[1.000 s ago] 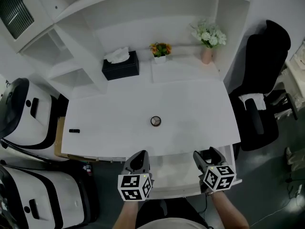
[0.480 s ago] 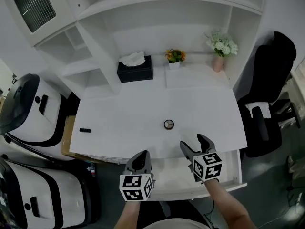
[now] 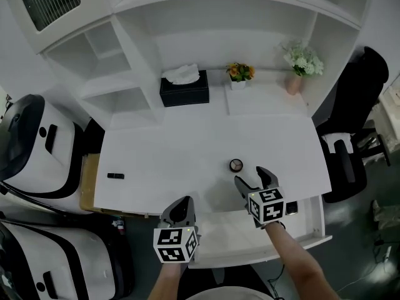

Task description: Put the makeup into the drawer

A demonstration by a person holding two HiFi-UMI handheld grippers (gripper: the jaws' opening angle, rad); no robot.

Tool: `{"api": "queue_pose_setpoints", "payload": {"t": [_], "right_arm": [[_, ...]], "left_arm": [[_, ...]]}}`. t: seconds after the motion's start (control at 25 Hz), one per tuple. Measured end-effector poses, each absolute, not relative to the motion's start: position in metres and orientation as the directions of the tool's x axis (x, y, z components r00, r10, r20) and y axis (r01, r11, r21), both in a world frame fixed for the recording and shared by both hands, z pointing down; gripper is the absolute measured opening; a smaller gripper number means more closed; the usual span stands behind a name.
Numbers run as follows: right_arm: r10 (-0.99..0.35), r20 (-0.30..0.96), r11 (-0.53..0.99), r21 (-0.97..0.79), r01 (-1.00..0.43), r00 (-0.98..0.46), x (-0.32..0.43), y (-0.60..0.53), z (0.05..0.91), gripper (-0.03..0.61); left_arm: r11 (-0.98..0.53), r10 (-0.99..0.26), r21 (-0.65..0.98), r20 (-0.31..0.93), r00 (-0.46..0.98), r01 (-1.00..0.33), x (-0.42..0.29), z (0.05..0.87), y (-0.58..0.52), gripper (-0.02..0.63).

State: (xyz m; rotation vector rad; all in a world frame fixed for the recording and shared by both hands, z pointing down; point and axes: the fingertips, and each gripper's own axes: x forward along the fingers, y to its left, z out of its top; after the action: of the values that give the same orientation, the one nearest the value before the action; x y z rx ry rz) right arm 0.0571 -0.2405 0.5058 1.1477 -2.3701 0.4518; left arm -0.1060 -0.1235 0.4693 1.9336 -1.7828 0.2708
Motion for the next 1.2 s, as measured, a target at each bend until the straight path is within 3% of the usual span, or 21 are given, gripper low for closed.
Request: {"api": "queue_pose_setpoints", "payload": {"t": [0.88,1.04,1.2], "right_arm": [[-0.599,0.713,0.501,-0.022,-0.865,-0.365,0.015,-0.285,0.558,0.328],[-0.598,0.725,0.474,-0.025,-0.880,-0.343,0.017,-0.285,0.561,0.260],[-0.600,0.724,0.471,-0.024,-0.882,-0.340,0.018,-0.285,0.562,0.235]], "left_arm": [[-0.069,-0.850,0.302,0.481,0.214,-0.951,-0.192,0.498,-0.159,0.003],[-0.070,-0.850,0.306,0.480,0.217,-0.950,-0.197,0.499,-0.160,0.003],[-0.068,-0.850,0.305,0.481,0.215,-0.950,-0.201,0.500,-0.160,0.003]]}}
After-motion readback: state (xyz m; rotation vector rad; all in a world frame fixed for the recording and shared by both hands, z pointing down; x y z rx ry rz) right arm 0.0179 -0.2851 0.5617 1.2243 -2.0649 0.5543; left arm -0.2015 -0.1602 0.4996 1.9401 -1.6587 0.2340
